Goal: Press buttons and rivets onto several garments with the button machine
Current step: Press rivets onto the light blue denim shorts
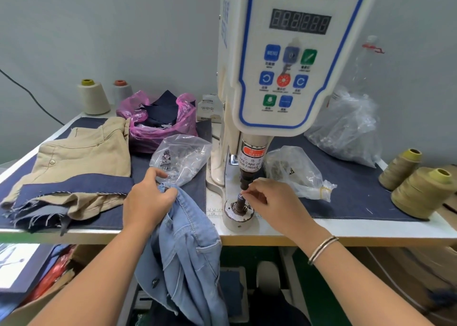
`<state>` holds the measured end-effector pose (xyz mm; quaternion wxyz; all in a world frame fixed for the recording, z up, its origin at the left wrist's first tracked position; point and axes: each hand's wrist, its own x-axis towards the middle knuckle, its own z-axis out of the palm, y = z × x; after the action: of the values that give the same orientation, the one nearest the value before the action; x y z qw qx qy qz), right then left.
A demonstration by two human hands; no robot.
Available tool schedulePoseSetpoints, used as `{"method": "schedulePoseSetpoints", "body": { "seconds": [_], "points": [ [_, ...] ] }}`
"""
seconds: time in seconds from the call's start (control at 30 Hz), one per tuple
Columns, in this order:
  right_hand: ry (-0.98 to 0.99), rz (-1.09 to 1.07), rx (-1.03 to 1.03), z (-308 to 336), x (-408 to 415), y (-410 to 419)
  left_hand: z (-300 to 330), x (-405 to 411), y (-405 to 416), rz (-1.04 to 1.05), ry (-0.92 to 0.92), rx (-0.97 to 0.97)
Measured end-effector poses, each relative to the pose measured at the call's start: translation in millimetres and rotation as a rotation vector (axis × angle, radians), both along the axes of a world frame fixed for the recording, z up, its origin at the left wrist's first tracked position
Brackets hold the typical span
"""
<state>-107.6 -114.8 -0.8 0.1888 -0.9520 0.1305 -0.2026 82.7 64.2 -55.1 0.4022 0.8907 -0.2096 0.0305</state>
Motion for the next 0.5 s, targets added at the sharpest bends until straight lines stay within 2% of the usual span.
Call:
{"method": "schedulePoseSetpoints", "body": {
  "seconds": [0.17, 0.5],
  "points": [
    [-0.041, -0.017, 0.076, -3.9, -2.0, 1.8, 0.4, 0.6, -0.9, -0.004, 0.001, 0.008],
    [-0.042, -0.020, -0.030, -5.3, -2.3, 1.2, -1.0, 0.8, 0.3, -0.004, -0.008, 0.007]
  ]
}}
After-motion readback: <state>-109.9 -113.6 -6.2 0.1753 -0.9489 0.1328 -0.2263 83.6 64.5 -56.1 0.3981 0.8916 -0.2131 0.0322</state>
